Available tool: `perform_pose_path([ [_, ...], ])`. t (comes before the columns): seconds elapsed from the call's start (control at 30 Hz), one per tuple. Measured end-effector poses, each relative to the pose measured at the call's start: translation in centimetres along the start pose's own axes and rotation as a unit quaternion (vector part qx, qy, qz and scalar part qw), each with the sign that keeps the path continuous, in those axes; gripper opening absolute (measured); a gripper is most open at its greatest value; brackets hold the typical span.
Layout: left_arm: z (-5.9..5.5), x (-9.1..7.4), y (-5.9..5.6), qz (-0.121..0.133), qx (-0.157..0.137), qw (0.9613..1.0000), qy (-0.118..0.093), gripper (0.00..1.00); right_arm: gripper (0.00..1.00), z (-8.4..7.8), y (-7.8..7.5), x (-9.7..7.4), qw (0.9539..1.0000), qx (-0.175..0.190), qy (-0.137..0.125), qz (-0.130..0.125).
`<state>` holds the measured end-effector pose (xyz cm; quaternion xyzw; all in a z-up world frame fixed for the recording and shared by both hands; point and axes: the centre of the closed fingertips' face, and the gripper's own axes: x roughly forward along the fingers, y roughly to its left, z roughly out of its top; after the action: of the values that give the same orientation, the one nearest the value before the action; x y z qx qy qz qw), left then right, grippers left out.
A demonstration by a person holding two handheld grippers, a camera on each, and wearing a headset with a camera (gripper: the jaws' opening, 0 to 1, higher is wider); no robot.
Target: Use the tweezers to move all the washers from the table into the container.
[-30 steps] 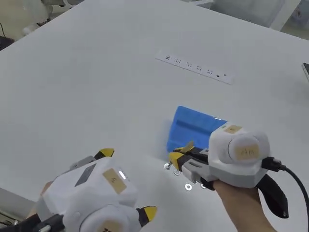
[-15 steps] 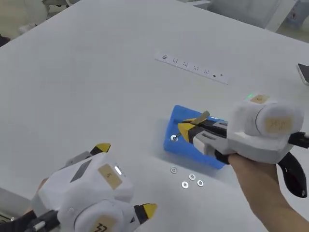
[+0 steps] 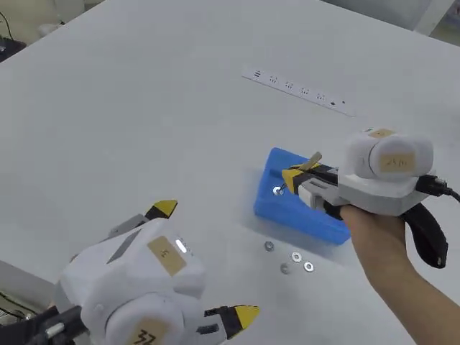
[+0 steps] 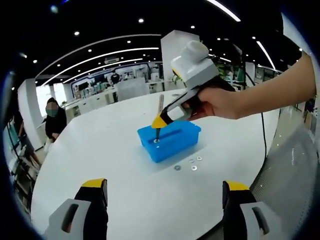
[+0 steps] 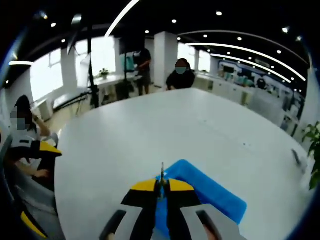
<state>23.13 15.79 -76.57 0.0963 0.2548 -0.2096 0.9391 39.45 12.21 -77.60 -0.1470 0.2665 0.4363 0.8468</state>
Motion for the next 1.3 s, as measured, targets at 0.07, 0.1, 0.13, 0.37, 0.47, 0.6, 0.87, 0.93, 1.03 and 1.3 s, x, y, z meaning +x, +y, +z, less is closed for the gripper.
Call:
perform_pose_path([
  [0.07, 0.1, 0.0, 0.0, -0.001, -0.004, 1.0000, -0.002, 0.99, 0.03, -0.3, -0.6, 0.5, 0.9999, 0.013, 0.002, -0.001],
  [0.1, 0.1, 0.0, 0.0, 0.000, -0.005, 1.0000, -0.002, 0.99, 0.03, -0.5, -0.7, 0.7, 0.9998, 0.018, 0.005, -0.001],
  [0.13, 0.1, 0.0, 0.1, 0.002, -0.006, 1.0000, -0.003, 0.99, 0.03, -0.6, -0.9, 1.0, 0.9997, 0.022, 0.005, -0.004],
  [0.37, 0.2, 0.1, -0.2, -0.006, -0.010, 0.9999, -0.006, 0.99, 0.03, -1.8, -0.9, 2.8, 0.9986, 0.053, 0.010, -0.001],
  [0.47, -0.1, 0.2, -0.2, -0.005, -0.005, 1.0000, 0.002, 0.99, 0.03, -2.2, -0.7, 3.0, 0.9988, 0.046, 0.015, -0.005],
  [0.6, -0.4, 0.3, -0.3, -0.005, -0.001, 0.9999, 0.011, 0.99, 0.03, -2.7, -0.5, 2.9, 0.9988, 0.042, 0.023, -0.004],
  [0.87, -0.7, 0.4, -0.3, -0.004, 0.011, 0.9997, 0.020, 0.97, 0.03, -3.0, -0.7, 3.1, 0.9988, 0.044, 0.023, -0.005],
  [0.93, -0.6, 0.4, -0.3, -0.003, 0.013, 0.9997, 0.019, 0.97, 0.04, -2.9, -0.5, 3.1, 0.9985, 0.048, 0.027, -0.003],
  [1.03, -0.6, 0.4, -0.4, -0.005, 0.011, 0.9998, 0.016, 0.97, 0.04, -2.9, -0.5, 3.0, 0.9986, 0.044, 0.029, -0.007],
  [1.3, -0.6, 0.3, -0.3, -0.002, 0.015, 0.9998, 0.016, 0.97, 0.04, -0.9, -0.1, -0.2, 0.9976, 0.068, -0.010, -0.008],
])
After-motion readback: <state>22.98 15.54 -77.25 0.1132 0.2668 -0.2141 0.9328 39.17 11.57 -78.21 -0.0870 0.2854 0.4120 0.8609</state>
